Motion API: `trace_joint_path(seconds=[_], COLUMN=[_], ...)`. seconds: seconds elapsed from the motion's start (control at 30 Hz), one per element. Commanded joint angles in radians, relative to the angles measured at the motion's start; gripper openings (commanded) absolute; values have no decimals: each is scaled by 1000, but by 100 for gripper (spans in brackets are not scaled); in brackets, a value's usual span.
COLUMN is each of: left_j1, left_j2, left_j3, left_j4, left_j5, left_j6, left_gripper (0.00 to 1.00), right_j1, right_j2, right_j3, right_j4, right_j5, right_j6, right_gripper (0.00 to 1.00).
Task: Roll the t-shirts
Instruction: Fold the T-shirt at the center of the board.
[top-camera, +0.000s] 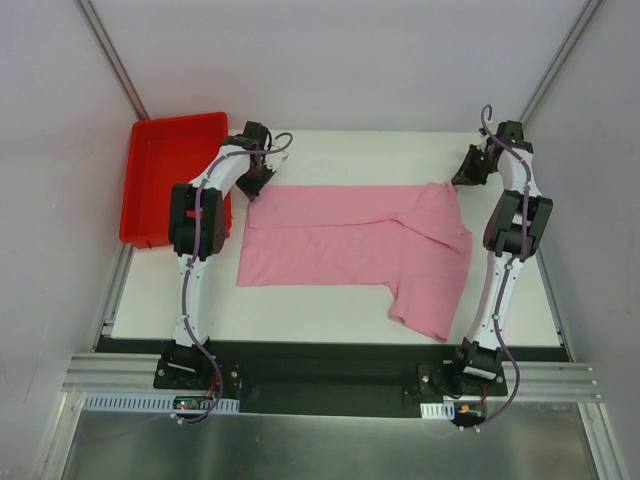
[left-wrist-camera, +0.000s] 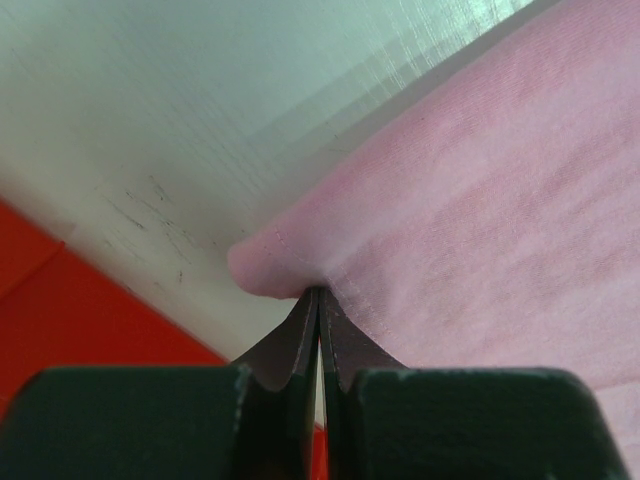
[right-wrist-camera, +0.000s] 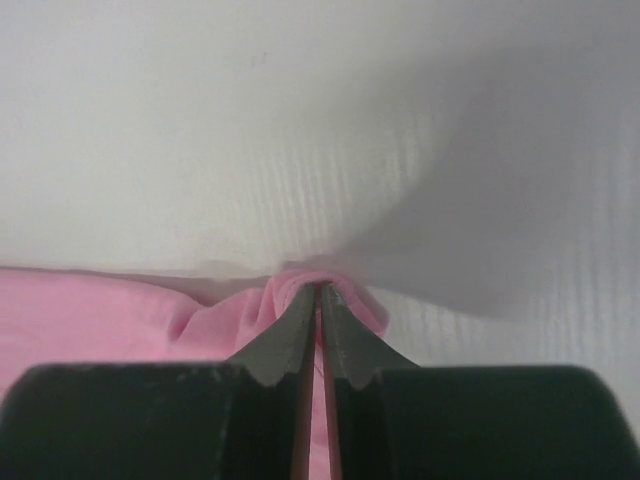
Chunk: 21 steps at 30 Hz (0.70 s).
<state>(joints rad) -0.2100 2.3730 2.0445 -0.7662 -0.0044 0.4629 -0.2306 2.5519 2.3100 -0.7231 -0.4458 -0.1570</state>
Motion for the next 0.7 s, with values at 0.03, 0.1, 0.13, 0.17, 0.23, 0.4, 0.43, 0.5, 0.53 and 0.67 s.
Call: trace_joint_path(seconds=[0.03, 0.1, 0.13, 0.17, 0.23, 0.4, 0.43, 0.5, 0.53, 0.67], left_j1=[-5, -5, -5, -5, -5, -5, -5, -5, -5, -5], left_j2=[-67, -69, -70, -70, -74, -77, -77, -74, -69, -60], left_j3=[-15, -18, -21, -23, -30, -38, -37, -29, -24, 15], left_j4=[-45, -45, -47, -45, -45, -45, -45, -44, -44, -44], left_j5=[-16, -19, -19, -22, -25, -29, -31, -37, -37, -25], left_j6=[2, -1, 2, 0, 2, -1, -1, -6, -7, -18], left_gripper=[0, 0, 0, 0, 0, 0, 0, 0, 0, 0], right_j1=[17, 19, 19, 19, 10, -19, -22, -29, -33, -50], right_j2=[-62, -62, -64, -62, -56, -56, -56, -67, -71, -102], right_j3=[12, 8, 3, -4, -17, -20, -8, 5, 17, 45], right_j4=[1, -22, -32, -50, -65, -79, -81, -76, -73, -55], right_j5=[-5, 80, 117, 192, 238, 315, 321, 340, 341, 343], right_j6=[31, 34, 37, 37, 28, 8, 5, 5, 5, 7], right_gripper=[8, 9, 9, 9, 9, 9, 9, 9, 9, 12])
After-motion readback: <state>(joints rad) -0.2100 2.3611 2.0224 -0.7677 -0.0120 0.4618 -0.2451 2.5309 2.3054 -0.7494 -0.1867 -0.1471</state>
